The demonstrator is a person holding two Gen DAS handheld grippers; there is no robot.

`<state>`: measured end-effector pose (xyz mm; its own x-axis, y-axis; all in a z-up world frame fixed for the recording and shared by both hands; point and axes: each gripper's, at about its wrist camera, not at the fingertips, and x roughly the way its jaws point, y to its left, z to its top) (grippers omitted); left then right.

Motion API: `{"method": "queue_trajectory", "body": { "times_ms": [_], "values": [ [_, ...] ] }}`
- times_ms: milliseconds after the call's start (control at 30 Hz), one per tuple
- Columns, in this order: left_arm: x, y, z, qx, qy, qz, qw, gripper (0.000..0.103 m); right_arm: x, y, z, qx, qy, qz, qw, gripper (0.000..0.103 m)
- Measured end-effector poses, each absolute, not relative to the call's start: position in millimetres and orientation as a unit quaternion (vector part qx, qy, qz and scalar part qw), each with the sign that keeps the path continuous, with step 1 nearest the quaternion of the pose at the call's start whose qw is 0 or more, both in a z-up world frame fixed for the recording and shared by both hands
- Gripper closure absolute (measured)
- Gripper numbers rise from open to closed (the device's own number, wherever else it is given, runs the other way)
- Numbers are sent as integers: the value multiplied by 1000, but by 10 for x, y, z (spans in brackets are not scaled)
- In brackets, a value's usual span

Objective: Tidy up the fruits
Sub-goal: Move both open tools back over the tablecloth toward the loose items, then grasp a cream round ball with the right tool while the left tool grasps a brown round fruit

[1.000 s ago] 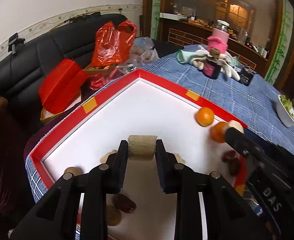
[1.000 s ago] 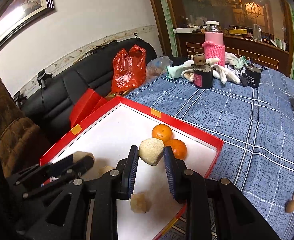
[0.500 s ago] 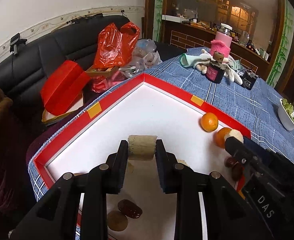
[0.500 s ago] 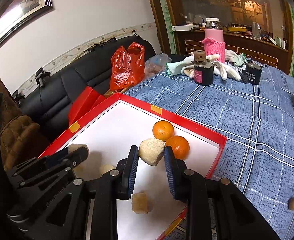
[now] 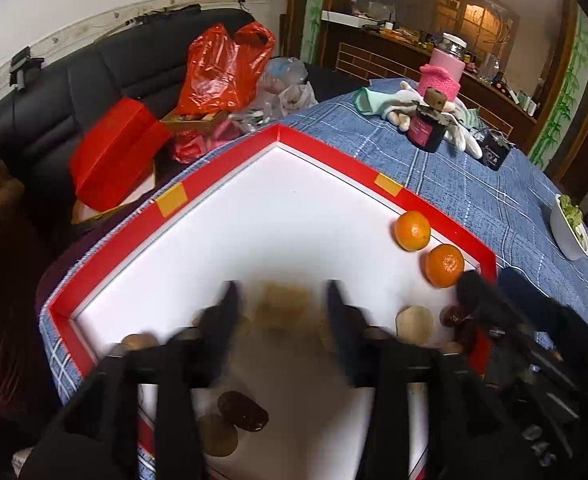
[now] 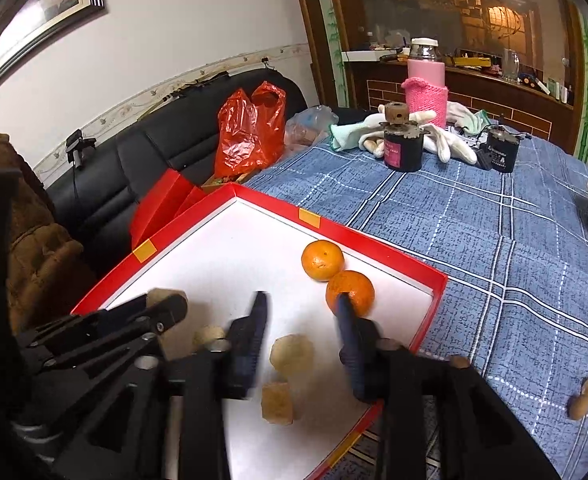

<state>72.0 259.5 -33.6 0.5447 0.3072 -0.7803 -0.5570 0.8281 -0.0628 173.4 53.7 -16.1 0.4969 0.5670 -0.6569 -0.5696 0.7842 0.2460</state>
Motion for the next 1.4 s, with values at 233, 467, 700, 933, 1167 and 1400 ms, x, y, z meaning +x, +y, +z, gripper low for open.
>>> {"method": "queue_trajectory", "body": {
  "times_ms": [233,467,700,933,1167,1400],
  "values": [
    [641,2428,-193,-129,389,253,877,30,1664,86,-28,25,363,303,881,48],
    [565,2218,-63,-121,374,239,888,30,1499,-481,15,46,351,271,895,47],
    [484,1855,-11,-129,357,196,904,30,1290,-1321,-41,66,347,208,912,38],
    [494,1282,-117,-83,374,125,915,30,1300,-1995,-302,97,383,132,909,36],
    [350,1012,-210,-61,373,83,922,30,1490,-1934,-458,85,401,136,902,36],
    [324,855,-270,-43,375,57,924,30,1918,-1909,-538,119,428,125,887,42]
  ]
}}
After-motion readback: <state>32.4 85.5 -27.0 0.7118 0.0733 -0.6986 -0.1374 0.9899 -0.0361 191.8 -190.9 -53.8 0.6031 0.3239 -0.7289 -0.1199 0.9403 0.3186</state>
